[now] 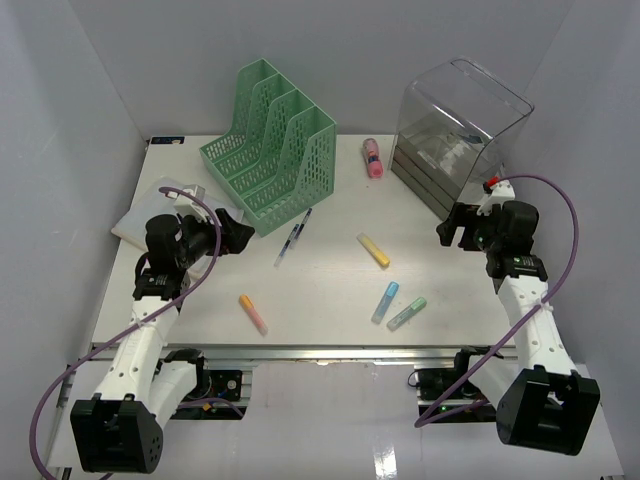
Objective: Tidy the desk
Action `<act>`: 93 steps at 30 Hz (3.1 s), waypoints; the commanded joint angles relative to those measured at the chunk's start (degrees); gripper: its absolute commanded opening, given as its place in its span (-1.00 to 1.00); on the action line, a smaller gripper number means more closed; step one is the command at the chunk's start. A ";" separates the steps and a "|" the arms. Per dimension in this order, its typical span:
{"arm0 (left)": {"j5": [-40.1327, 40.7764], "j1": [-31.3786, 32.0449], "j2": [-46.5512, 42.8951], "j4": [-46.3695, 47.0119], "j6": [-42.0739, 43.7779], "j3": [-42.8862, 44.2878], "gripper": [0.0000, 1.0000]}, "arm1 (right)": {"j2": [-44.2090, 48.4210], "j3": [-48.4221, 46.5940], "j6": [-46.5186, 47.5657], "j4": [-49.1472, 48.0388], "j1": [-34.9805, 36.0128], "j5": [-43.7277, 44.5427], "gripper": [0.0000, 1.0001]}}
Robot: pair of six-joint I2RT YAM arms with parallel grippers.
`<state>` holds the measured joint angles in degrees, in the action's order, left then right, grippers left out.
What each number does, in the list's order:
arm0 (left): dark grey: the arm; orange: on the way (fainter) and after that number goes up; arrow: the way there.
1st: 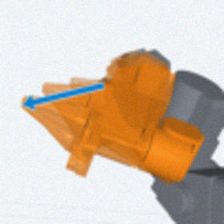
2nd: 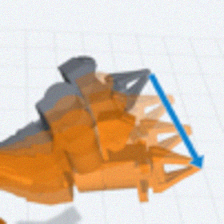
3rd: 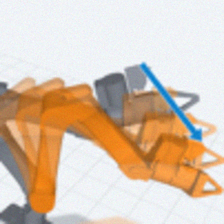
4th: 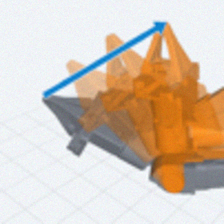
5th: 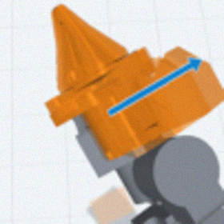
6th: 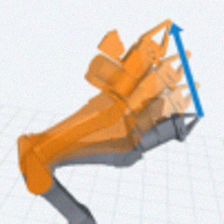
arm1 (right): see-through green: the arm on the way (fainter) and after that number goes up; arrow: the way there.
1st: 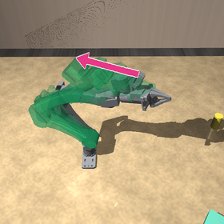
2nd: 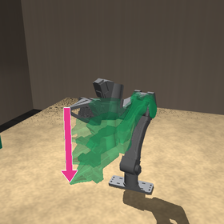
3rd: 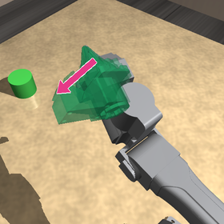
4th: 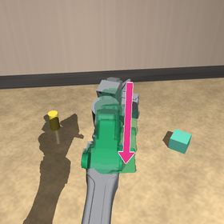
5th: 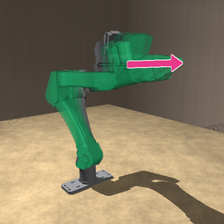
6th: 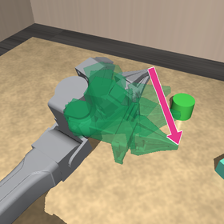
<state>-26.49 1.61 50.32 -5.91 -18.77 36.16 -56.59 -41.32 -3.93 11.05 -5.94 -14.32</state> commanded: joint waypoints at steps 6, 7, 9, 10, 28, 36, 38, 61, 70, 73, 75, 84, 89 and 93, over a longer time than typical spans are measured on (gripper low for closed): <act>-1.20 -0.02 -2.17 2.66 1.17 0.11 0.96 | 3.59 3.35 19.21 1.31 -1.13 -27.84 0.80; -0.54 -0.02 -2.28 2.66 1.06 0.01 0.96 | 4.07 4.01 22.37 1.69 -1.17 -31.78 0.80; 0.56 -0.31 -1.87 2.29 0.99 0.61 0.96 | 5.02 5.46 29.44 3.08 -0.79 -39.17 0.80; 0.65 -0.59 -1.68 2.02 0.74 0.95 0.95 | 5.31 5.51 32.77 4.84 0.43 -41.09 0.80; -0.57 -33.34 22.75 -0.98 -16.20 1.18 0.72 | 7.85 5.11 36.74 7.25 2.50 -40.67 0.80; 10.22 -37.91 28.96 -0.27 -18.16 4.22 0.83 | 9.16 5.75 36.63 6.84 2.55 -41.59 0.80; 14.20 -37.91 31.45 -0.97 -17.36 6.69 0.83 | 8.64 5.57 36.35 6.72 2.70 -42.22 0.80; 11.87 -37.60 53.31 2.21 -13.40 15.78 -0.18 | 6.72 6.51 36.05 6.00 2.77 -40.79 0.80; 8.47 -37.57 47.45 4.77 -14.90 14.04 -0.77 | 6.42 6.77 36.00 5.91 1.71 -41.06 0.80; 7.17 -37.64 43.78 6.53 -15.91 12.23 -0.97 | 6.67 6.75 35.87 5.97 1.63 -41.25 0.80; 6.72 -37.55 41.11 7.47 -16.41 11.39 -1.00 | 6.79 6.78 35.83 6.00 1.62 -41.33 0.80; 3.75 -37.55 28.27 7.95 -18.94 11.99 -1.00 | 7.87 6.69 35.66 6.09 1.45 -41.93 0.80; 0.10 -36.16 26.46 7.34 -19.90 16.73 -1.00 | 7.97 6.56 35.48 6.18 1.46 -42.30 0.80; -4.00 -33.87 27.84 6.27 -19.91 21.65 -1.00 | 7.64 6.78 35.52 6.26 1.64 -43.94 0.80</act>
<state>-24.68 -34.47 78.90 -0.21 -37.94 52.07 -49.34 -34.72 31.86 18.65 -4.16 -55.28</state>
